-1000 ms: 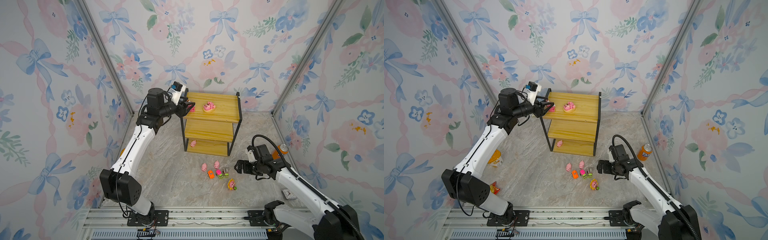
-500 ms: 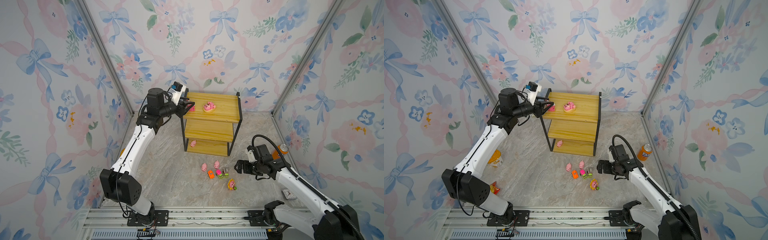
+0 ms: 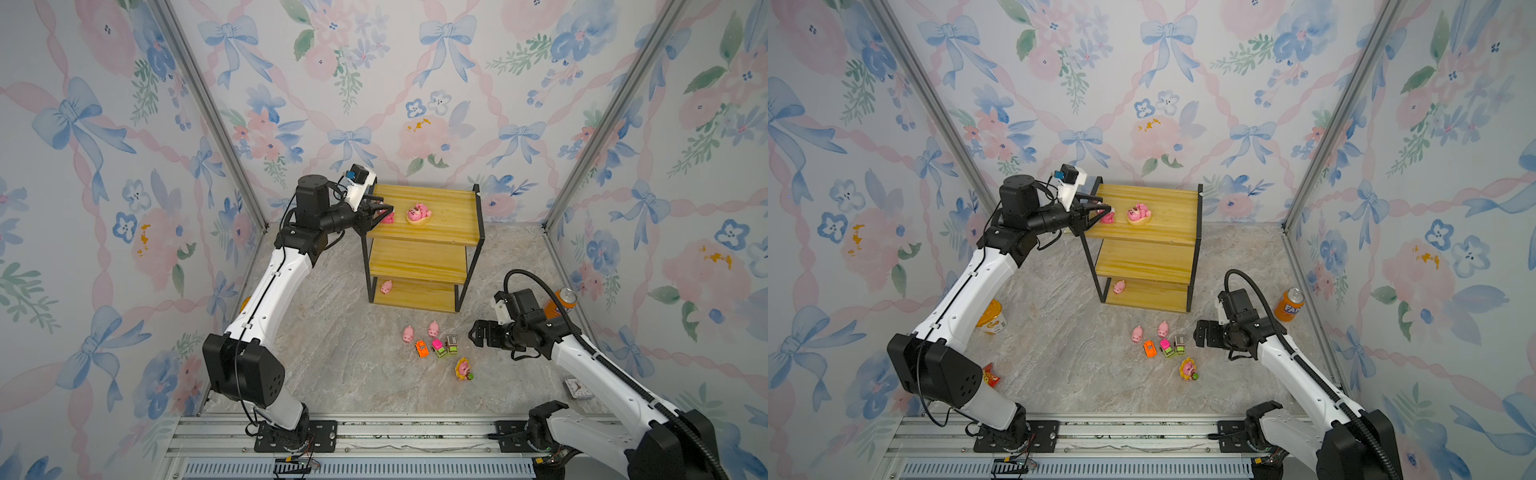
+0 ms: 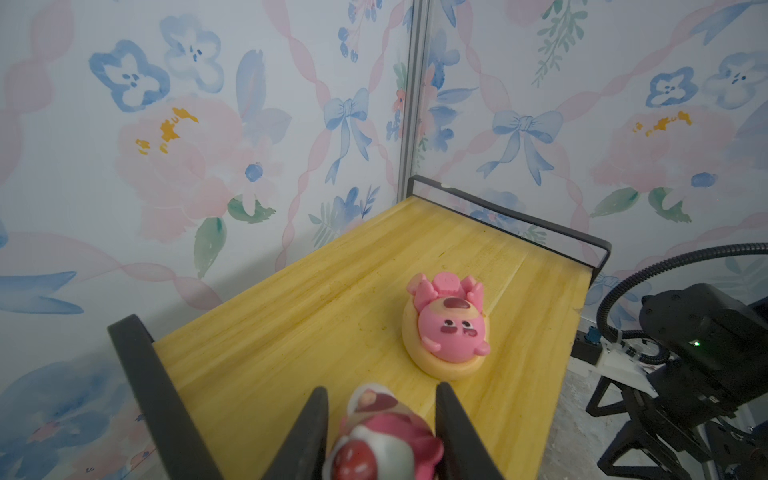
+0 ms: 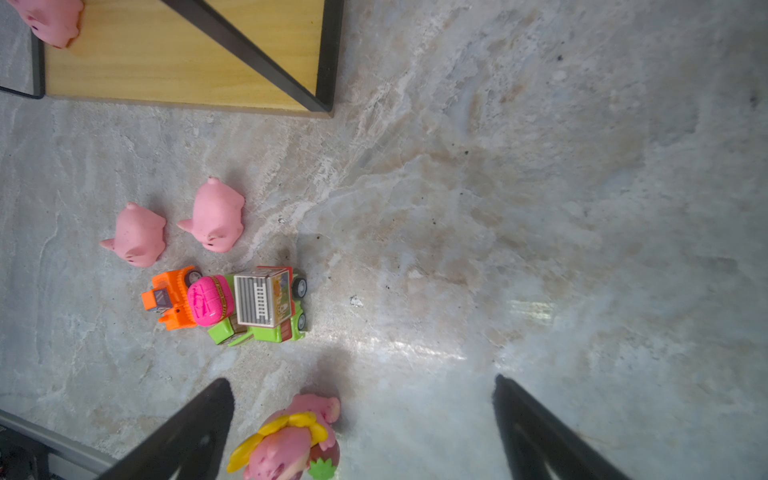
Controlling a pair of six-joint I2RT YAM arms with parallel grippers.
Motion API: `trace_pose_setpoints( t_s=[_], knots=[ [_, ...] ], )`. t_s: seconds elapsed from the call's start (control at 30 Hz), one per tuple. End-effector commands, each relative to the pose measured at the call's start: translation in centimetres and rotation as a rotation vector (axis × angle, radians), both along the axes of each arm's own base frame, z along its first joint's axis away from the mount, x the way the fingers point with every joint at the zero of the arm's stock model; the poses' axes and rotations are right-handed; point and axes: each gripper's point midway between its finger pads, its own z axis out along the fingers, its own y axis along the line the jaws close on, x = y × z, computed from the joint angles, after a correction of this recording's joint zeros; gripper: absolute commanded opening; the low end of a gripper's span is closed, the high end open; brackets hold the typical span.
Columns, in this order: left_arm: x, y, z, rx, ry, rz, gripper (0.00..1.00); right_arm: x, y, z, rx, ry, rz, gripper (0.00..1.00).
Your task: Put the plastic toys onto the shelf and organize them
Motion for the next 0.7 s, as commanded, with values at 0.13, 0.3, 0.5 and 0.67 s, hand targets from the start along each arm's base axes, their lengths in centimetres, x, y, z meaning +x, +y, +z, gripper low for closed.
trace_pose_setpoints(
  t_s=[0.13,0.3,0.5,0.67],
  knots=[
    [-0.95,-1.06,0.83,0.013,-0.064,-0.1,0.35,-0.22,-0.5,-0.42,-0.018,0.012,-0.013,1.0],
    [-1.41,-1.06,1.03,0.019,-0.083,-0.115,0.35,-0.14,-0.44,-0.4,-0.016,0.013,-0.01,1.0],
    [-1.39,-0.94,1.29,0.021,-0.093,-0.106,0.44,-0.14,-0.43,-0.32,-0.016,0.011,-0.008,1.0],
    [-1.25,-0.89,1.2,0.023,-0.092,-0.098,0.47,-0.11,-0.33,-0.34,-0.013,0.013,-0.004,1.0]
  ],
)
